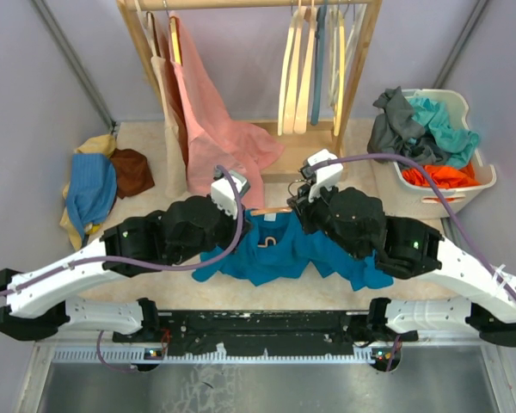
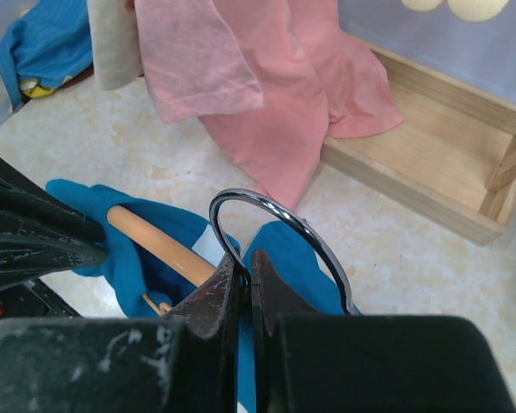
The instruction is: Place the t-shirt on the hanger
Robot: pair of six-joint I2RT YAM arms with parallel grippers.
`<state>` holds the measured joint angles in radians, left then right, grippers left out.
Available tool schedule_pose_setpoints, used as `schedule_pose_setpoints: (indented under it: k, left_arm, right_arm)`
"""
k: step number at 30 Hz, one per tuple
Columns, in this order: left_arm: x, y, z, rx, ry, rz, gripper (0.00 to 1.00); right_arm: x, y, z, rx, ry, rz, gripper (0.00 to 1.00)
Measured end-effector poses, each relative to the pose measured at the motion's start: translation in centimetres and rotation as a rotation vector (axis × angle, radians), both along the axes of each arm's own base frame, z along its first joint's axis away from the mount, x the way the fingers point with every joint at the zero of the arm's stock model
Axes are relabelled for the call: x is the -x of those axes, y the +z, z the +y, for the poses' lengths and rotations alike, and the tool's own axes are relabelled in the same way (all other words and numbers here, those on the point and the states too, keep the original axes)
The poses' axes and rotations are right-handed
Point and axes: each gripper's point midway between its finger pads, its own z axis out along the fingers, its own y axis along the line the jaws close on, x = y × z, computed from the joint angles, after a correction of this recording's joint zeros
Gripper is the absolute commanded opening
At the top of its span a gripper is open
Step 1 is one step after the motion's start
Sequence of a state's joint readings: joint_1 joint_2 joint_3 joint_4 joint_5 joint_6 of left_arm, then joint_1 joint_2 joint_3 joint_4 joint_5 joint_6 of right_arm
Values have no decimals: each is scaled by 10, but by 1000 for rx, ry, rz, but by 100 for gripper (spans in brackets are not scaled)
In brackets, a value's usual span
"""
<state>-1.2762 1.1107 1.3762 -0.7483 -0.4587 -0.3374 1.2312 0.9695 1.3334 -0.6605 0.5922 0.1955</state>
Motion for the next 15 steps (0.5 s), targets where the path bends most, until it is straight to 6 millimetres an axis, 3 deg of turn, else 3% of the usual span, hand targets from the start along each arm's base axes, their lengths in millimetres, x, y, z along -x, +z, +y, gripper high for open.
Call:
schedule_pose_setpoints:
  k: [10,15]
  left_arm:
    - [16,8,-9,48,-111,16,22]
    - [21,2,-11,41,-140,34,25]
  right_arm:
    - [-3,-27,-1,30,-12,53,0]
    - [-2,-35,-1,27,-10,69,0]
